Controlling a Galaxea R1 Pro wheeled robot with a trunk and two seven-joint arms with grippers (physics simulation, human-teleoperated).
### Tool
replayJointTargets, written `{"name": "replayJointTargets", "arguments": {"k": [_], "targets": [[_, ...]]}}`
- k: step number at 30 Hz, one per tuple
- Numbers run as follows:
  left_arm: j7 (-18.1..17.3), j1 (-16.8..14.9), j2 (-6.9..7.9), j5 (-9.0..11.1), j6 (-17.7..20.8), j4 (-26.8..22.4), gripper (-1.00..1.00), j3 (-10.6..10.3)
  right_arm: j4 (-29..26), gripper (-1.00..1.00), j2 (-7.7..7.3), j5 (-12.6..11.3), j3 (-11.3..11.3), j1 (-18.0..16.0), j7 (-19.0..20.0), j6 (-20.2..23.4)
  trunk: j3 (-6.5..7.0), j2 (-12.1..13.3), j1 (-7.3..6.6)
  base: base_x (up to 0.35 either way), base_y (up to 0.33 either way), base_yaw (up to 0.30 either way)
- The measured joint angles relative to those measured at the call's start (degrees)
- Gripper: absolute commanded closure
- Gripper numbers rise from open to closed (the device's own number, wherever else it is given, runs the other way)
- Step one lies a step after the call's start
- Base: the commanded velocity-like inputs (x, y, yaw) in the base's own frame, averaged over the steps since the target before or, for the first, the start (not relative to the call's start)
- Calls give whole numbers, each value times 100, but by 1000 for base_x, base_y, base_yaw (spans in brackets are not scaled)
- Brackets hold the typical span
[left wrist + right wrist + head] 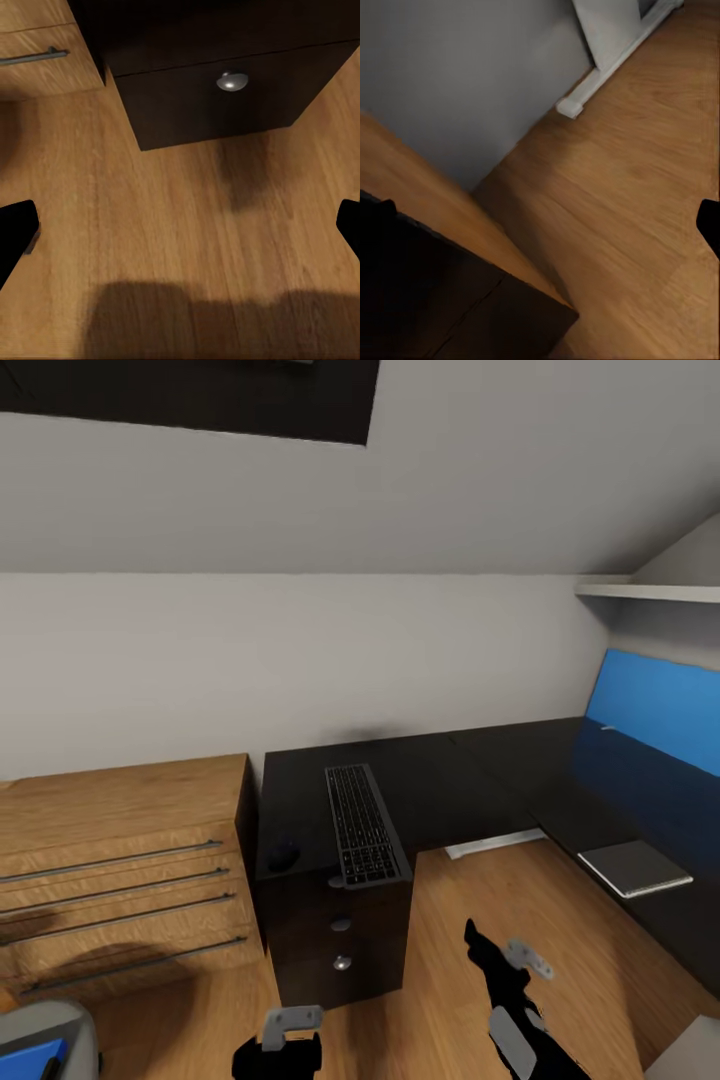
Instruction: In the bedroom, organize the workspace by keeping the computer under the desk, ensuring the monitor is on the desk, placing the keyboard on the desk next to the monitor, placing the mouse on the desk next to the keyboard, moving the folder from the swivel chair onto the desk next to the mouse, stacking the notebook on top of the folder with the pen on top of the notebook, and positioning the swivel chair next to the desk.
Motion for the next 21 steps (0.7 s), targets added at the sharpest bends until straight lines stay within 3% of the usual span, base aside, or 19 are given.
{"name": "replayJointTargets", "arguments": {"k": [1, 3, 5, 12, 21], "targets": [[0, 0, 6, 6, -4, 59, -100, 5, 229, -100, 35, 229, 3, 1, 0, -316, 18, 40, -22, 0, 0, 0], [-3, 1, 13, 11, -46, 260, -100, 9, 632, -100, 45, 470, 17, 1, 0, -680, 53, 120, -66, 0, 0, 0], [-9, 1, 13, 11, -157, 467, -100, 8, 911, -100, 24, 566, 29, 1, -2, -852, 90, 201, -110, 0, 0, 0], [-31, 1, 9, 25, -1125, 1601, -100, 7, 1785, -100, -85, 723, 19, 5, -6, -1121, 215, 482, -264, 0, 0, 0], [-44, 0, 8, 26, -1443, 2187, -100, -2, 2471, -100, -125, 768, 21, 20, 1, -1220, 377, 843, -461, 0, 0, 0]]}}
